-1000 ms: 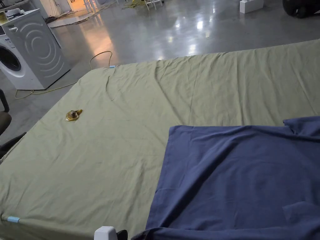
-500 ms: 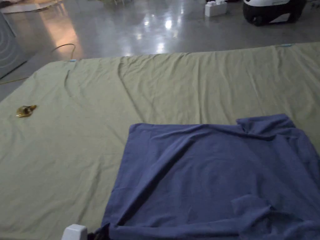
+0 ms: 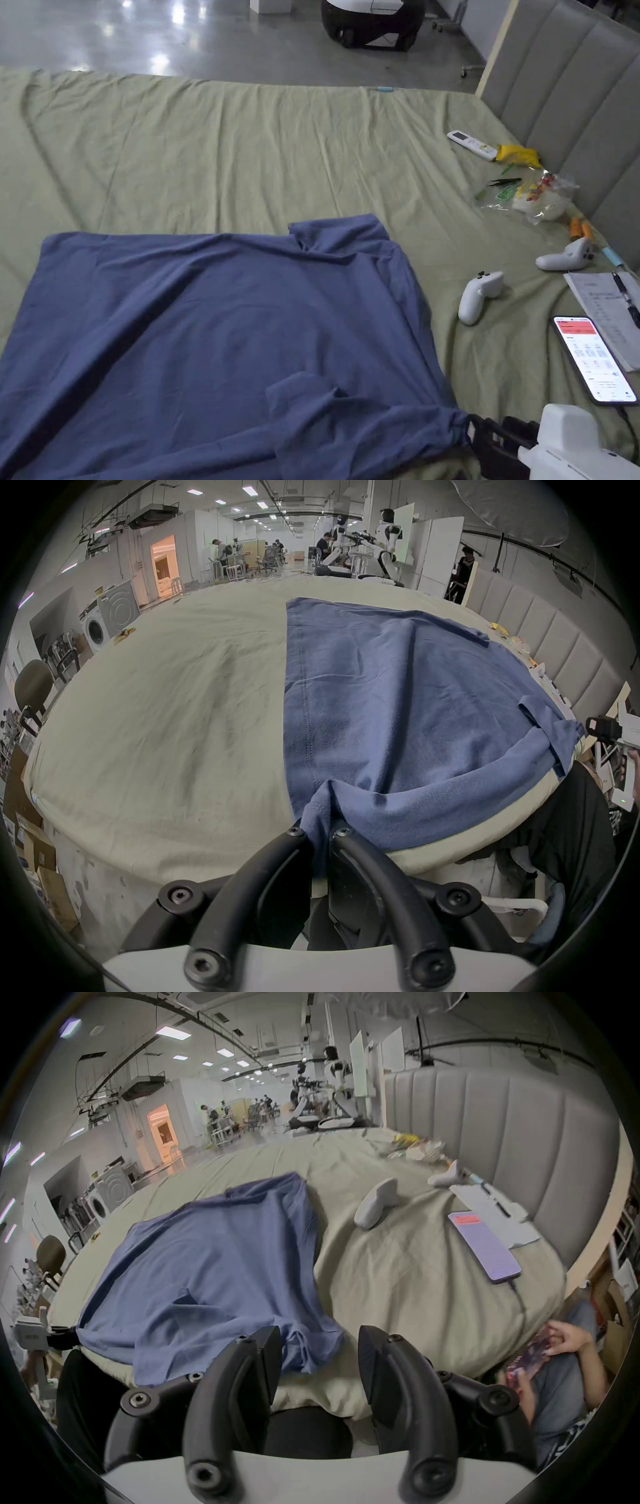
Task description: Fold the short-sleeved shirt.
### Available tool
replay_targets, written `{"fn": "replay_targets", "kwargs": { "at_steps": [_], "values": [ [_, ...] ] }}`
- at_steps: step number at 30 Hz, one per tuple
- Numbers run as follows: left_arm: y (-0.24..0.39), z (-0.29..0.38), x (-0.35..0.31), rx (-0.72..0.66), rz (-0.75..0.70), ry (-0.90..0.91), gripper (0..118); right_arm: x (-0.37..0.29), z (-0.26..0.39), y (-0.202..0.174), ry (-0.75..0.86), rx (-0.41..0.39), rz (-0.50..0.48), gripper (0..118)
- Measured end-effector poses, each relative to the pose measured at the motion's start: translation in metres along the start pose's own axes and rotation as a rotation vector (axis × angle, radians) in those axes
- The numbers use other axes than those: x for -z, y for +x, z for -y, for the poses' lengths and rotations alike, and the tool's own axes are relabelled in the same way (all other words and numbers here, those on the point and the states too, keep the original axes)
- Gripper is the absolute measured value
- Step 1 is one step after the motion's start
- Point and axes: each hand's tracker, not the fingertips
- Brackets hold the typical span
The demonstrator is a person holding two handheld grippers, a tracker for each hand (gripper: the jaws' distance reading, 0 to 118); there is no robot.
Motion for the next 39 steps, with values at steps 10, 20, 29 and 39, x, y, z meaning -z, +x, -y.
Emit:
{"fn": "replay_targets", "kwargs": {
  "at_steps": [10,20,29,39],
  "values": [
    [0.026,-0.013,-0.017,-0.029,0.009,-0.017,8,0.047,-0.008,0.007,-0.113,0.006,-0.125,14],
    [0.033,-0.017,-0.029,-0.029,-0.019,0.003,8,0.03,0.001,0.012,-0.029,0.069,-0.151,9],
    [0.012,-0.093,-0.042,-0.175,0.065,0.24,8,0.033,-0.061,-0.001,0.082,0.175,-0.156,8],
    [-0.039,-0.189,0.067,-0.262,-0.012,0.142,8,0.131,-0.143,-0.014,0.021,0.213,-0.019,8]
  ]
}}
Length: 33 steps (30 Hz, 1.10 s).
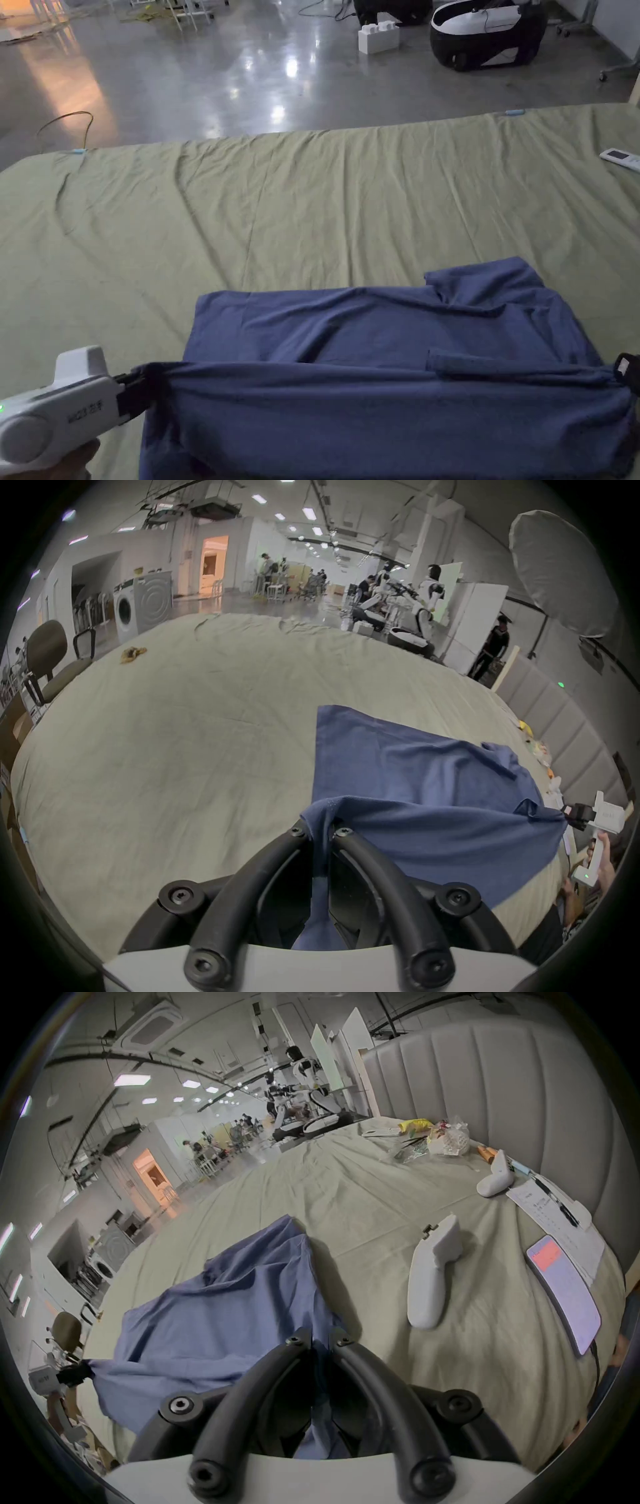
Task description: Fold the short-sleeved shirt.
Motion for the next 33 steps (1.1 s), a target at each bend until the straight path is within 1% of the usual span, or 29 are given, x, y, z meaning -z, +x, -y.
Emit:
{"fn": "replay_targets", "kwargs": {
  "at_steps": [1,4,6,7,8,9,10,11,12,15,17,18,21,22,24,26,29,30,31,32,33],
  "values": [
    [0.012,-0.002,0.005,0.006,-0.016,0.002,8,0.012,-0.004,-0.004,-0.013,-0.008,0.012,8],
    [0.013,-0.008,0.036,-0.016,-0.046,-0.056,8,0.041,-0.007,-0.006,-0.054,-0.042,0.045,8],
    [0.01,-0.003,0.051,-0.083,-0.054,-0.113,8,0.053,-0.006,-0.007,-0.073,-0.06,0.046,8],
    [0.008,-0.001,0.057,-0.097,-0.069,-0.13,9,0.056,-0.004,-0.007,-0.078,-0.072,0.042,15],
    [0.007,0.002,0.056,-0.093,-0.074,-0.118,21,0.058,-0.003,-0.006,-0.081,-0.084,0.037,40],
    [0.012,0.007,0.047,-0.099,-0.078,-0.09,41,0.056,-0.003,-0.005,-0.088,-0.092,0.038,65],
    [0.014,0.01,0.037,-0.106,-0.092,-0.064,67,0.052,-0.004,-0.004,-0.089,-0.102,0.039,79],
    [0.015,0.013,0.032,-0.11,-0.095,-0.046,89,0.041,-0.006,-0.004,-0.061,-0.118,0.032,79],
    [0.016,0.013,0.014,-0.112,-0.086,-0.018,93,0.034,-0.007,-0.002,-0.034,-0.122,0.03,77],
    [0.022,0.007,-0.036,-0.094,0.014,0.114,92,-0.01,-0.016,-0.003,0.068,-0.129,-0.002,77],
    [0.029,0.002,-0.084,-0.048,0.041,0.213,92,-0.048,-0.018,-0.009,0.136,-0.142,-0.032,77],
    [0.037,0.0,-0.111,-0.002,0.062,0.274,92,-0.07,-0.017,-0.014,0.189,-0.156,-0.047,77],
    [0.064,0.008,-0.183,0.162,0.051,0.455,92,-0.126,-0.004,-0.025,0.322,-0.214,-0.079,77],
    [0.072,0.015,-0.204,0.193,0.045,0.489,92,-0.146,0.004,-0.03,0.368,-0.221,-0.088,77],
    [0.087,0.03,-0.237,0.218,0.038,0.562,92,-0.175,0.021,-0.04,0.43,-0.241,-0.103,77],
    [0.092,0.043,-0.251,0.239,0.05,0.585,90,-0.201,0.039,-0.051,0.482,-0.306,-0.128,77],
    [0.109,0.066,-0.279,0.233,-0.025,0.697,86,-0.226,0.061,-0.064,0.548,-0.386,-0.101,73],
    [0.112,0.073,-0.284,0.241,-0.032,0.715,82,-0.234,0.066,-0.067,0.569,-0.414,-0.123,70],
    [0.115,0.08,-0.291,0.256,-0.028,0.726,75,-0.241,0.073,-0.068,0.559,-0.393,-0.137,61],
    [0.117,0.086,-0.296,0.285,-0.006,0.731,55,-0.251,0.077,-0.078,0.581,-0.409,-0.147,44],
    [0.124,0.092,-0.302,0.293,-0.003,0.727,37,-0.256,0.079,-0.08,0.604,-0.428,-0.163,31]
  ]
}}
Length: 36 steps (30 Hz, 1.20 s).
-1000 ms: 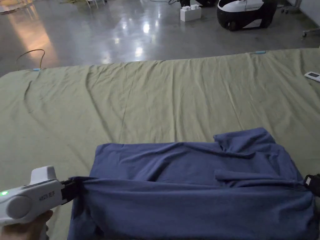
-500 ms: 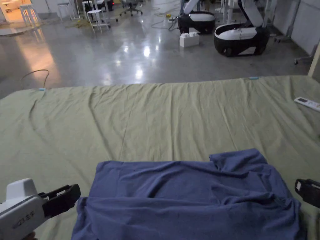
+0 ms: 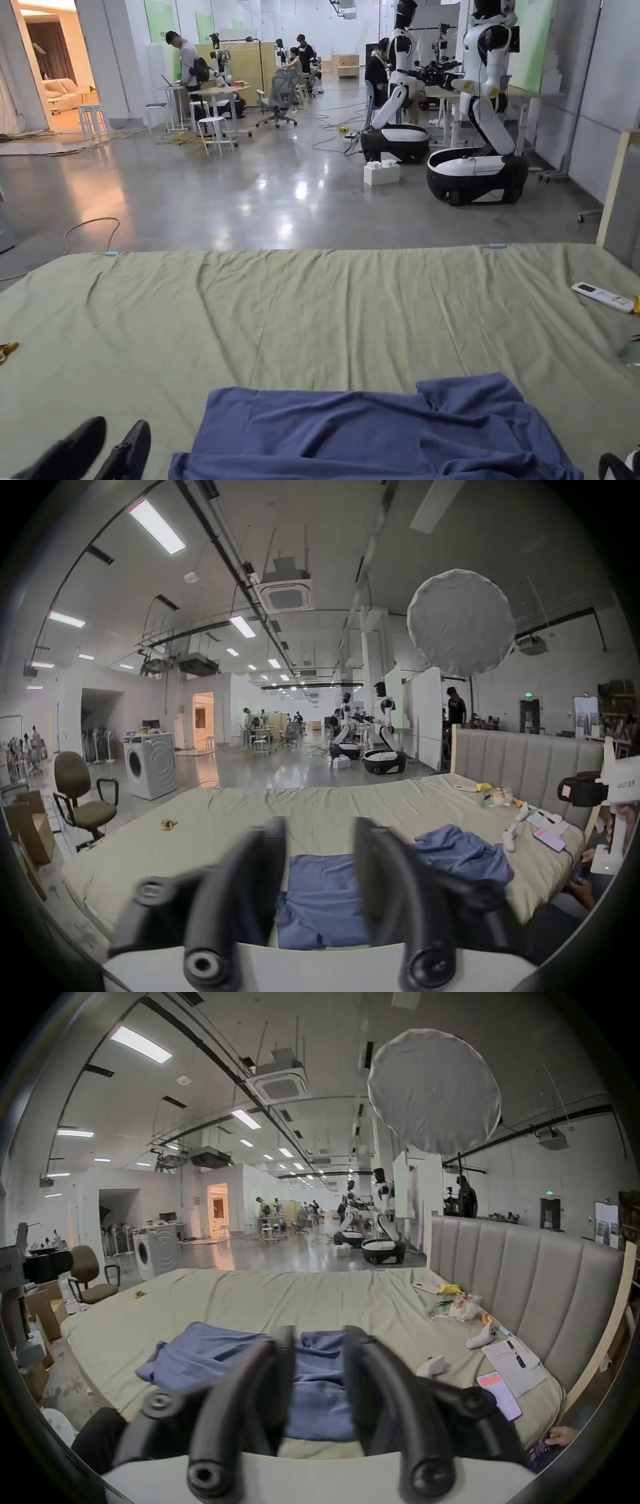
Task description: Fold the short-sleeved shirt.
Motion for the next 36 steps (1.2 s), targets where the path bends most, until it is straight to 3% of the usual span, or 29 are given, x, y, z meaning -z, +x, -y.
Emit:
{"fn": "replay_targets", "kwargs": {
  "at_steps": [1,2,4,7,11,14,15,22,27,28,29,32,36],
  "values": [
    [0.006,0.0,-0.006,-0.001,0.001,-0.004,18,-0.003,0.002,-0.003,-0.038,0.036,-0.026,20],
    [0.009,0.002,-0.011,-0.003,0.007,-0.003,9,-0.007,0.004,-0.007,-0.047,0.055,-0.023,15],
    [0.017,-0.001,-0.021,-0.034,0.089,-0.027,1,-0.015,-0.001,-0.019,-0.014,0.013,-0.043,8],
    [0.025,-0.001,-0.023,-0.011,0.085,-0.036,1,-0.022,-0.004,-0.03,0.024,-0.056,-0.031,3],
    [0.022,-0.005,-0.024,-0.009,0.084,-0.035,1,-0.02,-0.006,-0.03,-0.01,0.017,-0.055,1],
    [0.021,-0.007,-0.022,-0.03,0.092,-0.036,0,-0.018,-0.007,-0.03,0.005,0.006,-0.048,0],
    [0.021,-0.006,-0.021,-0.024,0.084,-0.038,0,-0.017,-0.006,-0.028,-0.021,0.04,-0.039,0],
    [0.009,0.001,-0.006,-0.046,0.076,-0.101,1,-0.009,-0.001,-0.024,-0.038,0.078,-0.038,0],
    [-0.026,0.027,0.042,-0.242,0.077,-0.338,1,0.0,0.011,-0.019,-0.085,0.104,-0.05,0],
    [-0.035,0.04,0.055,-0.277,0.071,-0.351,3,0.002,0.015,-0.017,-0.102,0.11,-0.049,0],
    [-0.044,0.053,0.07,-0.317,0.063,-0.374,16,0.005,0.019,-0.016,-0.118,0.116,-0.049,0],
    [-0.063,0.096,0.125,-0.423,0.038,-0.556,84,0.014,0.029,-0.014,-0.183,0.136,-0.037,0],
    [-0.076,0.15,0.183,-0.451,-0.005,-0.707,86,0.022,0.04,-0.006,-0.227,0.161,-0.02,0]
  ]
}}
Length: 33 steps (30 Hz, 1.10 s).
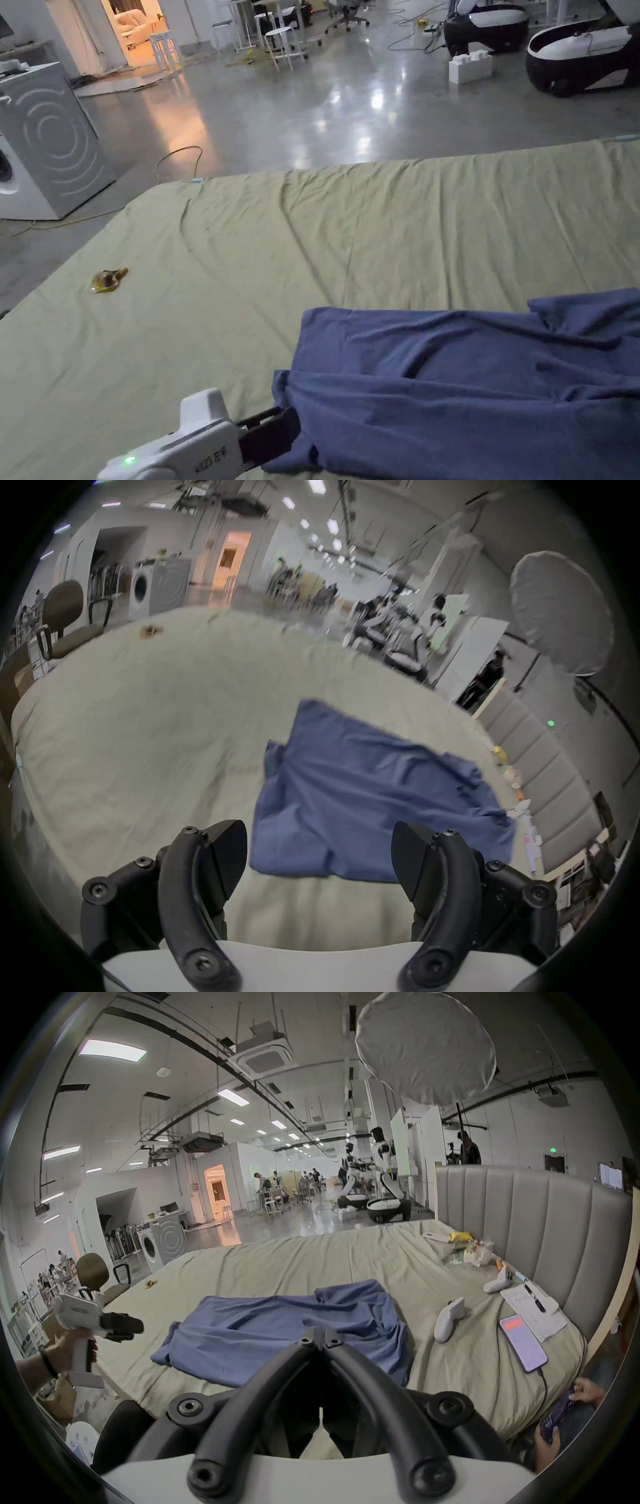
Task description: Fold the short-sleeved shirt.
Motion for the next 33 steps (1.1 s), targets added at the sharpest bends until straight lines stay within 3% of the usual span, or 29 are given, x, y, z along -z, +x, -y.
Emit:
{"fn": "replay_targets", "kwargs": {
  "at_steps": [4,7,9,10,11,12,15,18,19,22,23,29,30,33],
  "values": [
    [-0.004,0.009,0.055,0.056,-0.092,-0.103,82,0.009,0.01,0.011,-0.052,0.033,0.041,0],
    [-0.002,0.02,0.075,0.082,-0.187,-0.187,45,0.013,0.014,0.017,-0.076,0.048,0.054,0],
    [0.0,0.024,0.072,0.162,-0.189,-0.132,41,0.014,0.016,0.019,-0.083,0.047,0.061,0],
    [0.004,0.023,0.07,0.201,-0.206,-0.139,33,0.015,0.017,0.02,-0.088,0.048,0.064,0],
    [0.01,0.022,0.07,0.226,-0.196,-0.148,17,0.016,0.018,0.021,-0.093,0.048,0.065,0],
    [0.011,0.023,0.073,0.248,-0.196,-0.165,12,0.018,0.019,0.022,-0.098,0.048,0.065,0],
    [0.026,0.028,0.086,0.391,-0.238,-0.214,9,0.031,0.02,0.025,-0.134,0.055,0.095,0],
    [0.035,0.033,0.098,0.508,-0.27,-0.253,9,0.064,0.028,0.043,-0.263,0.114,0.268,1],
    [0.035,0.031,0.099,0.503,-0.266,-0.257,9,0.081,0.038,0.058,-0.271,0.138,0.281,3],
    [0.031,0.027,0.098,0.489,-0.256,-0.257,9,0.125,0.062,0.088,-0.373,0.207,0.273,61],
    [0.029,0.026,0.098,0.475,-0.247,-0.256,9,0.141,0.068,0.097,-0.418,0.199,0.28,71],
    [0.029,0.024,0.093,0.425,-0.233,-0.25,9,0.198,0.086,0.101,-0.471,0.186,0.23,69],
    [0.03,0.025,0.092,0.427,-0.233,-0.248,9,0.209,0.09,0.099,-0.507,0.152,0.234,69],
    [0.029,0.027,0.093,0.429,-0.235,-0.235,9,0.22,0.098,0.085,-0.522,-0.057,0.246,57]
  ]
}}
